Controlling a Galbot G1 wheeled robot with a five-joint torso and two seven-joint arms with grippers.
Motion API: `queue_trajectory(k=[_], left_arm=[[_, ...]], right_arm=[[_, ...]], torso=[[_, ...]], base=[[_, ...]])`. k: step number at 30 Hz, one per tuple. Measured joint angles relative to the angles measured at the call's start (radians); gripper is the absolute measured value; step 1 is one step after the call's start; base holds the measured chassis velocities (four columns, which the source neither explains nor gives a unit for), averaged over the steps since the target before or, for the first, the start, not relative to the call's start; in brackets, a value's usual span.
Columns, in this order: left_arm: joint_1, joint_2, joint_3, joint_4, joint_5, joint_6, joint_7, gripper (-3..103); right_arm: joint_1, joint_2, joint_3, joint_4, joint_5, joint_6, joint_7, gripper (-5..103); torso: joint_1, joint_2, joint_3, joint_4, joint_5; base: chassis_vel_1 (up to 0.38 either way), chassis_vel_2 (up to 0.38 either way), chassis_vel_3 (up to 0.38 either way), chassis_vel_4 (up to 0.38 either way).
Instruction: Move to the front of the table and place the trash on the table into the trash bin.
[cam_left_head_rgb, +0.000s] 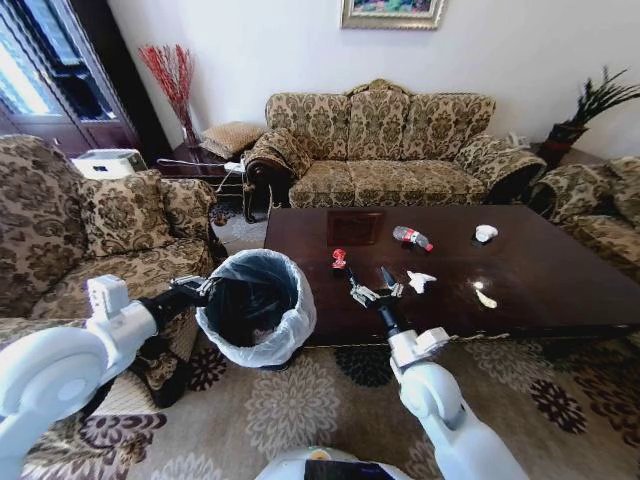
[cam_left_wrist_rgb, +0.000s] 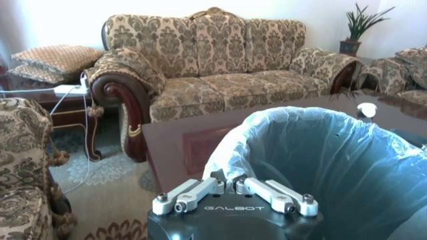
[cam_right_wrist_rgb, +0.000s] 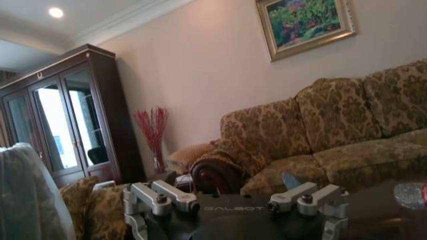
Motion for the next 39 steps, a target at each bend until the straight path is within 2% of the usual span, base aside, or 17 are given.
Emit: queue_trajectory(k=[5, 10, 11, 16, 21, 23, 31, 39], left_arm=[[-0.001, -0.004, 0.005, 0.003, 0.003, -0.001, 0.001, 3], [-0.002, -0.011, 0.013, 0.01, 0.013, -0.004, 0.006, 3], [-0.002, -0.013, 0.015, 0.01, 0.015, -0.004, 0.008, 3], [-0.001, -0.02, 0.021, 0.004, 0.022, -0.006, 0.013, 3], [0.002, -0.023, 0.024, 0.001, 0.031, -0.006, 0.015, 3], [0.002, -0.022, 0.024, 0.001, 0.031, -0.006, 0.015, 3], [-0.001, -0.017, 0.028, 0.005, 0.031, -0.006, 0.017, 3], [-0.002, -0.007, 0.028, 0.005, 0.028, -0.009, 0.018, 3]], right_arm=[[0.014, 0.005, -0.007, -0.022, 0.001, 0.003, -0.001, 100], [0.027, 0.014, -0.022, -0.056, -0.014, 0.05, 0.044, 100], [0.026, 0.016, -0.022, -0.06, -0.011, 0.049, 0.044, 100], [0.015, 0.018, -0.02, -0.065, 0.008, 0.024, 0.04, 100], [0.021, 0.022, -0.022, -0.08, 0.004, 0.021, 0.041, 100], [0.025, 0.021, -0.022, -0.082, 0.004, 0.018, 0.042, 100], [0.056, 0.027, -0.032, -0.116, 0.004, 0.01, 0.043, 100], [0.129, 0.07, -0.08, -0.2, 0.004, -0.011, 0.052, 100]], torso=[[0.0, 0.0, 0.0, 0.0002, -0.0001], [0.0, 0.0, 0.0, -0.0003, 0.0004], [0.0, 0.0, 0.0, -0.0005, 0.0016], [0.0, 0.0, 0.0, -0.001, 0.0005], [0.0, 0.0, 0.0, 0.0008, -0.0009], [0.0, 0.0, 0.0, 0.0008, -0.0009], [0.0, 0.0, 0.0, -0.0006, 0.0002], [0.001, 0.0, 0.0, -0.0004, 0.0007]], base=[[-0.096, -0.113, 0.117, 0.118], [-0.214, -0.223, 0.203, 0.189], [-0.182, -0.096, 0.148, 0.141], [-0.135, -0.091, 0.104, 0.073], [-0.006, -0.009, 0.014, 0.004], [-0.007, 0.03, 0.01, -0.02], [-0.129, 0.045, 0.148, -0.043], [-0.286, 0.13, 0.256, -0.156]])
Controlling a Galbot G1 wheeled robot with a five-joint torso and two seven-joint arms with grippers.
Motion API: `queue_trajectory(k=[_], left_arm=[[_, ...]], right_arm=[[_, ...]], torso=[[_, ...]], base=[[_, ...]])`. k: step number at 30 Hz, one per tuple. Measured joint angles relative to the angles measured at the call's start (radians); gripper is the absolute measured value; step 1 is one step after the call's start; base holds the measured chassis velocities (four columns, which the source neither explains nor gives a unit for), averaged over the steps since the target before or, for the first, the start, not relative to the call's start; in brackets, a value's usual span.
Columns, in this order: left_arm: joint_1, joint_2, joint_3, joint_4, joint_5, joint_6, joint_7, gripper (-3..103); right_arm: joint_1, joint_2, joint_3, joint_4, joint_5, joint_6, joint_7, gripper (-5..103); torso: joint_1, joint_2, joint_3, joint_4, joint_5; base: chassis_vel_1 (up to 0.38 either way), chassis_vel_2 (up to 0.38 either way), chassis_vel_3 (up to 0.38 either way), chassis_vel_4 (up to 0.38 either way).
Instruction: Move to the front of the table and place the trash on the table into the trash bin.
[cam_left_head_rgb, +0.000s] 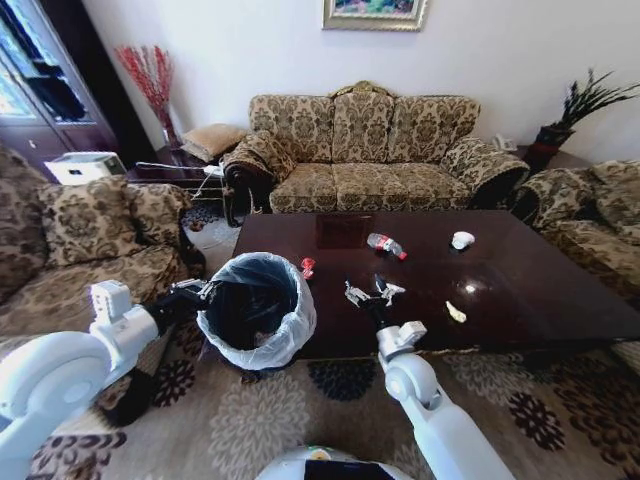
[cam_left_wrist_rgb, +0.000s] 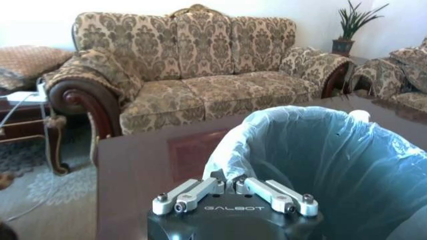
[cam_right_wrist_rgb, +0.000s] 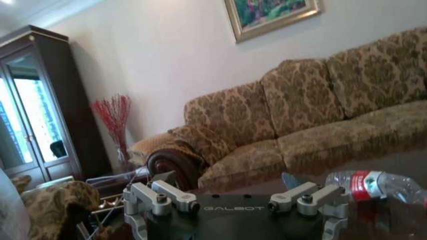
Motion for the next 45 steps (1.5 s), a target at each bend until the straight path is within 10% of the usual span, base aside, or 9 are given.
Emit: queue_trajectory(k=[10, 35, 45], left_arm=[[0.004, 0.034, -0.034, 0.014, -0.001, -0.001, -0.001, 3], [-0.028, 0.142, -0.139, 0.164, 0.025, -0.002, 0.027, 3], [-0.024, 0.136, -0.117, 0.158, 0.021, -0.003, 0.027, 3]], right_arm=[[0.149, 0.152, -0.136, -0.201, 0.054, -0.133, 0.075, 100], [0.409, 0.323, -0.163, -0.623, 0.044, -0.145, 0.112, 101], [0.431, 0.354, -0.192, -0.698, 0.08, -0.163, 0.106, 68]], torso=[[-0.002, 0.0, -0.001, 0.0013, -0.0008], [-0.001, 0.0, 0.0, 0.0001, -0.0006], [-0.001, 0.0, 0.0, 0.0003, -0.0006]], base=[[-0.037, 0.043, 0.022, -0.047], [0.006, -0.005, -0.005, 0.004], [0.0, 0.0, 0.0, 0.0]])
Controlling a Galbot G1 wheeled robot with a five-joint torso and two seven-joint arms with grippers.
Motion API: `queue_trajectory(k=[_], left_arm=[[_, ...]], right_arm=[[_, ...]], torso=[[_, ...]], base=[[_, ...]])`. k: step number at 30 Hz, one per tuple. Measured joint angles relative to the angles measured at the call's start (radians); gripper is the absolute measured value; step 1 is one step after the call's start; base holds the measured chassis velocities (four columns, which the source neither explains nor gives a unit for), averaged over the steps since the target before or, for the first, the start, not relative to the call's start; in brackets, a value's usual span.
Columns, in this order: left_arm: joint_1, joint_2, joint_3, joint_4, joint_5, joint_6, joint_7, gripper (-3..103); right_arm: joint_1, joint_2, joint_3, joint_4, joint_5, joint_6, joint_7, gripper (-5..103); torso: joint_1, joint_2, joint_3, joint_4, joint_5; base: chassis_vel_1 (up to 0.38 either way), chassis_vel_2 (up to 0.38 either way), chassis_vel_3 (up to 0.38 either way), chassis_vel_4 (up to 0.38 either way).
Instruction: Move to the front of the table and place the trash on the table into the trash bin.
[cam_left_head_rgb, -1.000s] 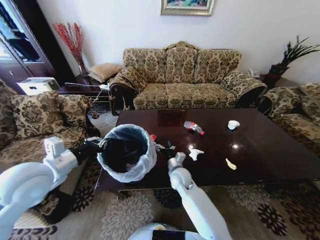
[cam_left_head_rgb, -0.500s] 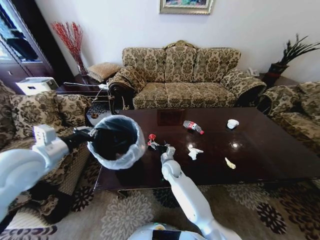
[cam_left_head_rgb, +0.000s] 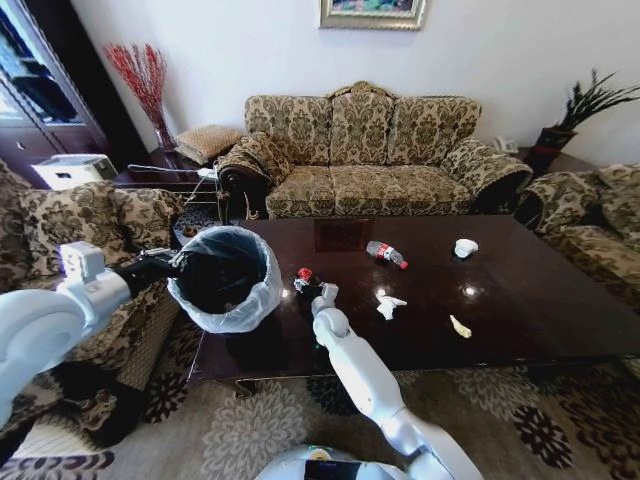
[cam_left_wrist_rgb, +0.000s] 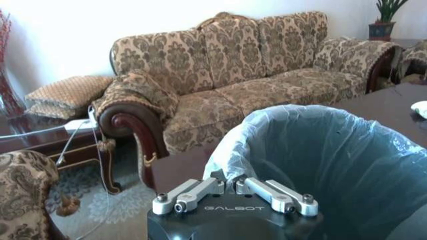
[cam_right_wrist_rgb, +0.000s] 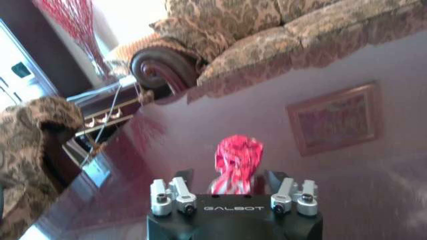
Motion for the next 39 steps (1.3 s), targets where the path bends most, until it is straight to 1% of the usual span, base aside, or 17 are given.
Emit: queue_trajectory(k=[6, 8, 9, 13, 16, 18, 21, 22, 24, 26, 27, 29, 32, 33, 35, 38, 39], left_arm=[[0.001, -0.004, 0.006, -0.002, -0.001, -0.008, -0.001, 3], [0.001, -0.004, 0.006, -0.003, -0.001, -0.01, -0.001, 3], [0.002, -0.006, 0.006, -0.006, -0.002, -0.013, -0.002, 3], [0.002, -0.008, 0.006, -0.008, -0.002, -0.016, -0.003, 3], [0.003, -0.011, 0.007, -0.009, -0.002, -0.017, -0.004, 3], [0.002, -0.012, 0.007, -0.009, -0.002, -0.018, -0.004, 3], [0.002, -0.012, 0.011, -0.009, -0.002, -0.019, -0.004, 3], [0.002, -0.012, 0.011, -0.009, -0.002, -0.019, -0.004, 3], [0.0, -0.011, 0.015, -0.009, -0.002, -0.02, -0.004, 3], [-0.001, -0.011, 0.017, -0.009, -0.001, -0.021, -0.004, 3], [-0.001, -0.009, 0.019, -0.01, -0.001, -0.021, -0.004, 3], [-0.001, -0.008, 0.02, -0.01, -0.001, -0.021, -0.005, 3], [0.001, -0.005, 0.021, -0.011, -0.001, -0.022, -0.005, 3], [0.001, -0.005, 0.021, -0.011, -0.001, -0.022, -0.005, 3], [0.003, -0.004, 0.021, -0.012, -0.001, -0.023, -0.005, 3], [0.004, -0.002, 0.021, -0.012, -0.001, -0.023, -0.005, 3], [0.004, 0.001, 0.023, -0.011, -0.001, -0.023, -0.005, 3]], right_arm=[[-0.006, 0.003, -0.004, -0.025, 0.004, 0.002, 0.012, 42], [-0.005, 0.003, -0.003, -0.028, 0.005, 0.002, 0.012, 42], [-0.004, 0.003, 0.0, -0.029, 0.008, 0.003, 0.012, 34], [-0.005, 0.003, 0.0, -0.026, 0.009, 0.003, 0.012, 30], [-0.023, -0.007, 0.0, 0.003, 0.004, 0.005, 0.009, 18], [-0.032, -0.015, -0.001, 0.017, -0.005, 0.01, 0.002, 14], [-0.057, -0.044, 0.004, 0.052, -0.081, 0.059, -0.06, 0], [-0.057, -0.044, 0.004, 0.052, -0.081, 0.059, -0.06, 0], [-0.052, -0.055, 0.014, 0.056, -0.114, 0.087, -0.094, 9], [-0.045, -0.055, 0.018, 0.052, -0.121, 0.092, -0.099, 9], [-0.029, -0.052, 0.024, 0.037, -0.134, 0.101, -0.104, 20], [-0.018, -0.048, 0.027, 0.024, -0.141, 0.107, -0.107, 20], [0.032, -0.02, 0.04, -0.052, -0.131, 0.128, -0.115, 36], [0.032, -0.02, 0.04, -0.052, -0.131, 0.128, -0.115, 36], [0.056, -0.007, 0.041, -0.091, -0.1, 0.128, -0.119, 47], [0.071, -0.001, 0.042, -0.116, -0.09, 0.129, -0.129, 52], [0.081, 0.0, 0.041, -0.138, -0.087, 0.133, -0.136, 63]], torso=[[0.0, 0.0, 0.0, 0.0, 0.0001], [0.0, 0.0, 0.0, 0.0, 0.0001], [0.0, 0.0, 0.0, 0.0, 0.0001], [0.0, 0.0, 0.0, 0.0, 0.0001], [0.0, 0.0, 0.0, 0.0003, 0.0001], [0.0, 0.0, 0.0, 0.0003, 0.0001], [0.0, 0.0, 0.0, 0.0, 0.0001], [0.0, 0.0, 0.0, 0.0, 0.0001], [0.0, 0.0, 0.0, -0.0002, 0.0001], [0.0, 0.0, 0.0, -0.0002, 0.0002], [0.0, 0.0, 0.0, -0.0001, 0.0001], [0.0, 0.0, 0.0, -0.0001, 0.0001], [0.0, 0.0, 0.0, 0.0002, 0.0001], [0.0, 0.0, 0.0, 0.0002, 0.0001], [0.0, 0.0, 0.0, 0.0002, 0.0001], [0.0, 0.0, 0.0, 0.0002, 0.0001], [0.0, 0.0, 0.0, 0.0002, 0.0001]], base=[[0.0, 0.0, 0.0, 0.0], [0.0, 0.0, 0.0, 0.0], [0.0, 0.0, 0.0, 0.0], [0.0, 0.0, 0.0, 0.0], [0.0, 0.0, 0.0, 0.0], [0.0, 0.0, 0.0, 0.0], [0.0, 0.0, 0.0, 0.0], [0.0, 0.0, 0.0, 0.0], [0.0, 0.0, 0.0, 0.0], [0.0, 0.0, 0.0, 0.0], [0.0, 0.0, 0.0, 0.0], [0.0, 0.0, 0.0, 0.0], [0.0, 0.0, 0.0, 0.0], [0.0, 0.0, 0.0, 0.0], [0.0, 0.0, 0.0, 0.0], [0.0, 0.0, 0.0, 0.0], [0.0, 0.0, 0.0, 0.0]])
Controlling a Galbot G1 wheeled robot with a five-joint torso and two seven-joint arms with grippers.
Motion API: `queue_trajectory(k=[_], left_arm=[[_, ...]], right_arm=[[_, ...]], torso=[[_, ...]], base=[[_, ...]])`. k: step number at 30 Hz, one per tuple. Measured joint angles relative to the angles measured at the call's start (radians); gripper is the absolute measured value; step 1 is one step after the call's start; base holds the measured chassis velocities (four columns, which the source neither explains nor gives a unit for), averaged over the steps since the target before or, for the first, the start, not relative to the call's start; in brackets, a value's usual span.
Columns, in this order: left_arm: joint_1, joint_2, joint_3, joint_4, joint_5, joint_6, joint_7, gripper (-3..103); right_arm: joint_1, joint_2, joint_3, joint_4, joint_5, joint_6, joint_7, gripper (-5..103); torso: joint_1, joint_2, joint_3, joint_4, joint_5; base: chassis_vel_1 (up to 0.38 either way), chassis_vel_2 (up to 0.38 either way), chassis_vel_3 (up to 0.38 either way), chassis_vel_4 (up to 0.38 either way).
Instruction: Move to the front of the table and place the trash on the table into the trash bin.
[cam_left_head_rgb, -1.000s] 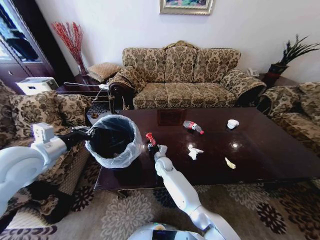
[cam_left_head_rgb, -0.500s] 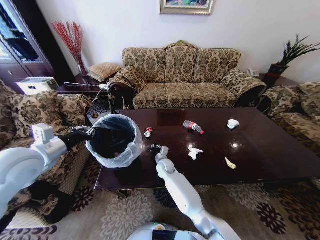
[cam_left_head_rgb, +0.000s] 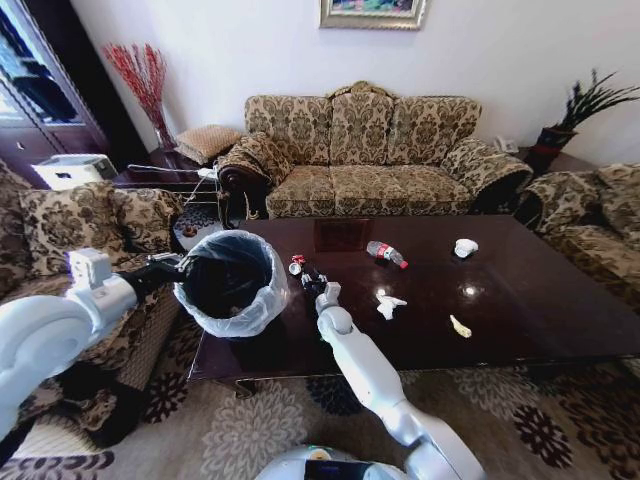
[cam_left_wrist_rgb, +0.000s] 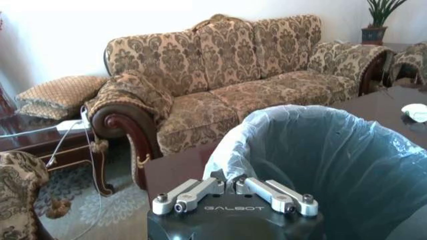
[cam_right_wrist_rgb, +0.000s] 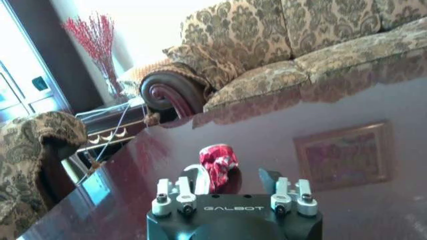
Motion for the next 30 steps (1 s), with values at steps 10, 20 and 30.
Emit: queue_trajectory(k=[10, 20, 30], left_arm=[[0.002, 0.005, 0.003, 0.001, -0.001, -0.001, 0.0, 3], [0.008, -0.002, -0.002, -0.002, -0.001, -0.001, 0.001, 3], [0.004, -0.007, 0.009, 0.004, 0.0, -0.002, 0.001, 3]], right_arm=[[0.035, 0.0, -0.007, -0.088, -0.026, 0.025, -0.012, 82], [0.046, 0.002, -0.021, -0.095, -0.077, 0.037, -0.03, 46], [-0.056, 0.002, -0.061, 0.119, -0.123, -0.031, 0.006, 60]], torso=[[0.0, 0.0, 0.0, -0.0003, 0.0], [0.0, 0.0, 0.0, -0.0003, 0.0], [0.0, 0.0, 0.0, 0.0002, -0.0001]], base=[[0.0, 0.0, 0.0, 0.0], [0.0, 0.0, 0.0, 0.0], [0.0, 0.0, 0.0, 0.0]])
